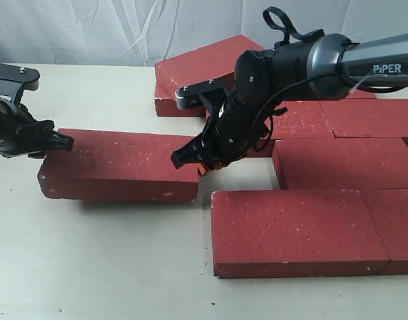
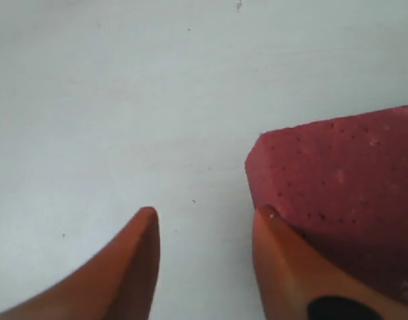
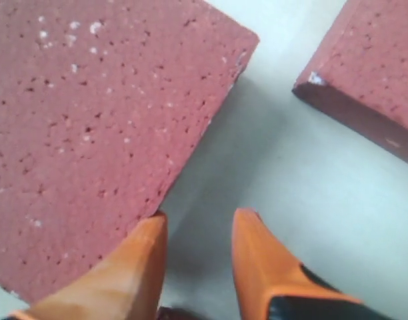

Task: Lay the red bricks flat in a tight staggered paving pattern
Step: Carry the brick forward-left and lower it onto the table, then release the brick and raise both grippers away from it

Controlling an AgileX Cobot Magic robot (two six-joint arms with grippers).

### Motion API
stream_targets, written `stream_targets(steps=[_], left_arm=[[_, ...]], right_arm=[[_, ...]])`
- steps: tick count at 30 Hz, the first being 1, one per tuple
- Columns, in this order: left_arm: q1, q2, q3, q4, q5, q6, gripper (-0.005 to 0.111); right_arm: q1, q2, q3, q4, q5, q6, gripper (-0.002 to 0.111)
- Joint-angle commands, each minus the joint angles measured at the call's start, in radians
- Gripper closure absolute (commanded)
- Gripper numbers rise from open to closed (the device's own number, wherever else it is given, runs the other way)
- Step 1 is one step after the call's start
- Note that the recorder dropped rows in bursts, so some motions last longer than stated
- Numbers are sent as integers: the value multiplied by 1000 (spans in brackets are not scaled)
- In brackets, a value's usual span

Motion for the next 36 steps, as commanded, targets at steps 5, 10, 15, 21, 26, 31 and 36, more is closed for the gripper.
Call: stream_targets(steps=[5, 10, 15, 21, 26, 31, 36], left_arm=[[32, 7, 7, -46, 3, 0, 106], [44, 18, 7, -56, 7, 0, 106], [132, 15, 5, -171, -55, -8, 106], [124, 220, -306, -70, 159, 36, 107], [73, 315, -487, -181, 212, 153, 107], [9, 431, -623, -382, 302, 295, 107], [-49, 466, -643, -420, 280, 298, 107]], right_arm=[[21, -12, -23, -127, -63, 152, 109], [21, -21, -23, -163, -9, 154, 109], [17, -131, 7, -278, 104, 86, 109], [9, -86, 28, -207, 75, 26, 109], [9, -106, 28, -237, 108, 26, 109], [9, -197, 95, -237, 73, 26, 109], [9, -333, 249, -278, 54, 21, 109]])
